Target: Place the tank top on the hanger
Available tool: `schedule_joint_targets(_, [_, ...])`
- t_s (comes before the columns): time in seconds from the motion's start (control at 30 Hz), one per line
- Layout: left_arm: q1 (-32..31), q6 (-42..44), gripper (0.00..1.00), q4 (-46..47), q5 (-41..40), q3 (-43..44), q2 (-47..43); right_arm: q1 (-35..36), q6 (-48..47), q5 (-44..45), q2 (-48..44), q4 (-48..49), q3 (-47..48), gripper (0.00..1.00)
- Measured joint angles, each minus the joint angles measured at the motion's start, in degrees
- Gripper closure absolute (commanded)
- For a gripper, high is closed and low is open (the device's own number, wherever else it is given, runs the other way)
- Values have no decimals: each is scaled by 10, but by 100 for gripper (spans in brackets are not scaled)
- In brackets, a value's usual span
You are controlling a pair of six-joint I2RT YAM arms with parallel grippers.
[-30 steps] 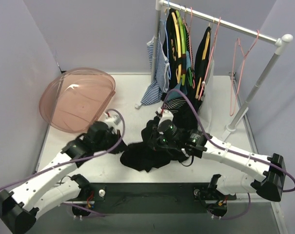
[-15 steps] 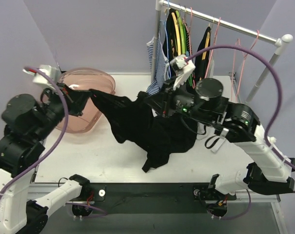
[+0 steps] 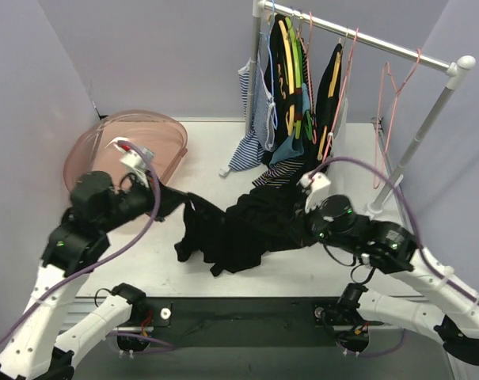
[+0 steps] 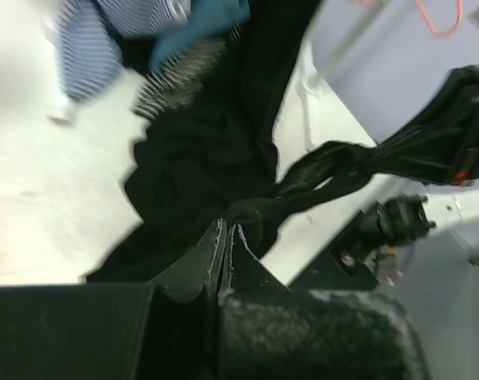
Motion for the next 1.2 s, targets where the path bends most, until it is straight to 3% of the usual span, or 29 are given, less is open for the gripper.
schedule_joint_targets(0.23, [-2, -101, 100, 96, 132, -360, -22, -2, 83, -62, 8, 37, -251, 98])
schedule_joint_targets(0.4, [-19, -186, 99, 186, 179, -504, -14, -2, 108, -72, 18, 63, -276, 90])
schedule_joint_targets(0.43, [-26, -194, 92, 199, 183, -510, -9, -2, 110, -74, 23, 70, -276, 84])
schedule_joint_targets(0.47, [-35, -202, 83, 212, 190, -513, 1, -2, 112, -76, 29, 75, -276, 72])
schedule_joint_targets(0.5, [-43, -208, 62, 227, 196, -512, 11, -2, 115, -77, 34, 77, -276, 66])
schedule_joint_targets(0.57, [-55, -205, 48, 235, 209, -505, 28, -2, 118, -80, 37, 76, -275, 55])
schedule_joint_targets(0.6, [-56, -200, 35, 225, 210, -498, 32, -2, 118, -80, 33, 72, -273, 54])
schedule_joint_targets(0.67, [-56, -183, 24, 197, 206, -475, 34, -2, 117, -80, 17, 59, -264, 50])
schedule_joint_targets(0.73, [-56, -165, 17, 156, 195, -438, 26, -2, 115, -80, -17, 43, -240, 50])
schedule_joint_targets(0.9, [-37, -96, 15, 82, 156, -291, 6, 2, 89, -95, -82, 19, -111, 47])
schedule_joint_targets(1.07, [-18, -45, 13, 58, 127, -226, 19, 14, 57, -76, -80, -10, 42, 39])
schedule_joint_targets(1.13, [-12, -38, 12, 55, 116, -224, 27, 16, 47, -20, -70, -35, 107, 30])
schedule_joint_targets(1.2, [-6, -36, 11, 52, 109, -225, 34, 16, 41, 59, -65, -53, 167, 27])
